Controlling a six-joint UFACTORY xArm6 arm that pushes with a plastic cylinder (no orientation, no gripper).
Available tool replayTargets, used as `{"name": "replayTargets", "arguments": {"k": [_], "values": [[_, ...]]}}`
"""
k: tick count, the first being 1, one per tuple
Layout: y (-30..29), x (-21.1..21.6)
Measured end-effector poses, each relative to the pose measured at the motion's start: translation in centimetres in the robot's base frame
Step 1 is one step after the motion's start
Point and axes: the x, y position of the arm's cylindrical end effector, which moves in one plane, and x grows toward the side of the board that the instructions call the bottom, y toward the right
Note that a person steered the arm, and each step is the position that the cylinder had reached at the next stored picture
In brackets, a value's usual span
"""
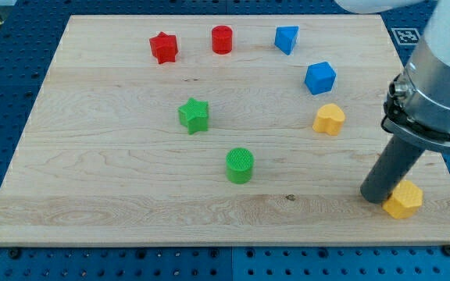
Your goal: Push yellow heart towards yellow hexagon
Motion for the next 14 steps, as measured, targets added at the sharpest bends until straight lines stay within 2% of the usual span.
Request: {"name": "replayTargets", "arguments": {"k": [1, 3, 4, 6, 7, 9, 10, 11, 14], "values": [[0.0, 2.2], [0.1, 2.4], [-1.8, 0.6], [-3.1, -5.8], [-1.2, -6.2], [-0.2, -13.0], [-2.9, -16.6], [-4.8, -15.5], [-3.2, -11.6]]}}
